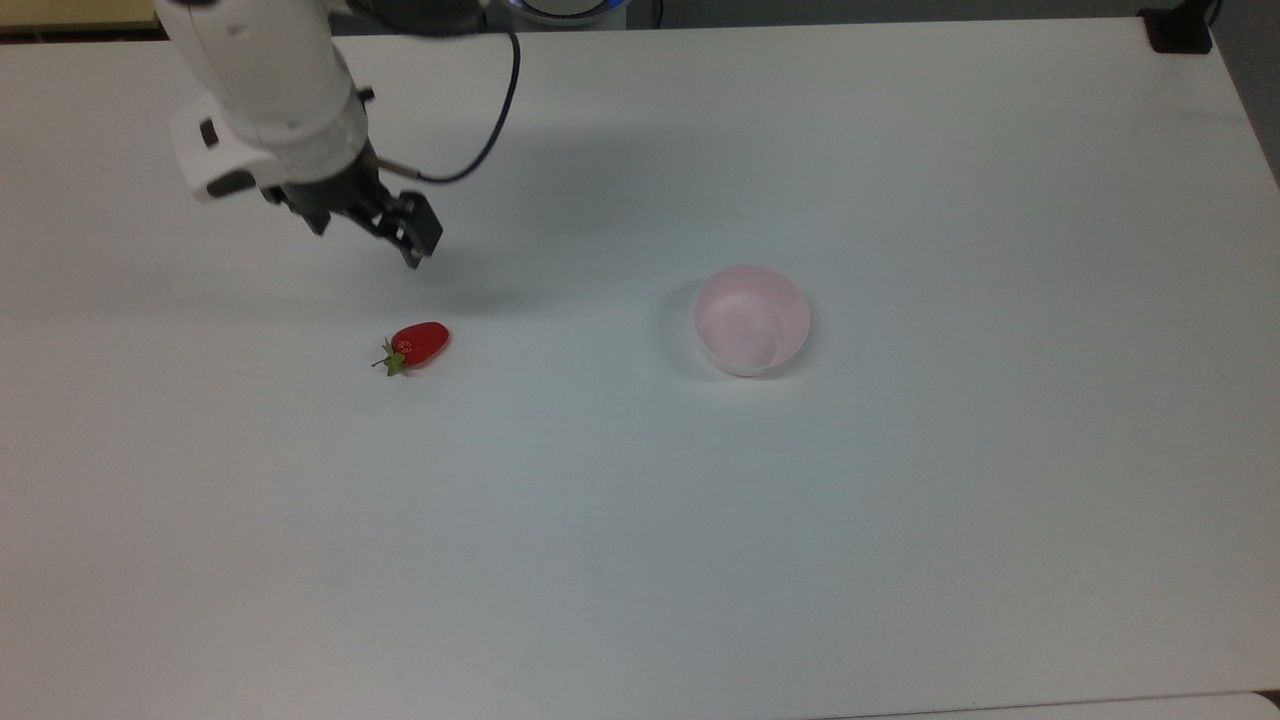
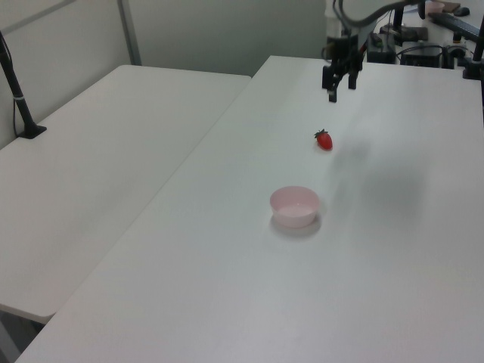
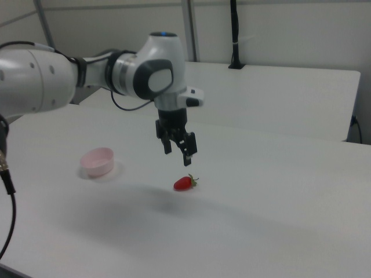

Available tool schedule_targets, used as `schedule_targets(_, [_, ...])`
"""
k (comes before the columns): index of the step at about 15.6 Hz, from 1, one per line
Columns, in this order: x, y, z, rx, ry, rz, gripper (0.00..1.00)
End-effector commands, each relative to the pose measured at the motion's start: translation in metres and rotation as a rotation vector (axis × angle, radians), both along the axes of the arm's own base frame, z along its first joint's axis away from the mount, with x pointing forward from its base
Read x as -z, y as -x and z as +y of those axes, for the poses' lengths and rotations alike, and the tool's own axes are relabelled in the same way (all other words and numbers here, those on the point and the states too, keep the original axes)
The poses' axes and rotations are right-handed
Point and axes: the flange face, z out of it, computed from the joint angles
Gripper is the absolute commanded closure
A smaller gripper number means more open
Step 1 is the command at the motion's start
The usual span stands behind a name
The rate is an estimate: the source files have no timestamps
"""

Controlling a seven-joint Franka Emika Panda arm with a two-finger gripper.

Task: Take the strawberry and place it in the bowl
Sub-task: 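Move the gripper down over the red strawberry, then close the gripper on the red strawberry and lift it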

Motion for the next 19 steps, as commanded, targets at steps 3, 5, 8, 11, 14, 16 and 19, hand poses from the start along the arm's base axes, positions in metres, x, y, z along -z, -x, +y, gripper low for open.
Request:
schedule_targets(3, [0.062,-0.016,0.007,0.170,0.045,-0.037,0.06])
schedule_targets(5, [0.078,-0.018,0.008,0.237,0.070,-0.034,0.06])
schedule_targets(8, [0.100,-0.022,0.021,0.254,0.083,-0.014,0.07])
schedule_targets(11, [0.115,-0.028,0.026,0.305,0.087,-0.045,0.11])
schedule_targets(14, [0.118,-0.033,0.027,0.310,0.082,-0.083,0.35])
schedule_targets(16, [0.119,-0.033,0.028,0.301,0.081,-0.082,0.61])
schedule_targets(19, [0.101,-0.034,0.036,0.259,0.075,-0.097,0.85])
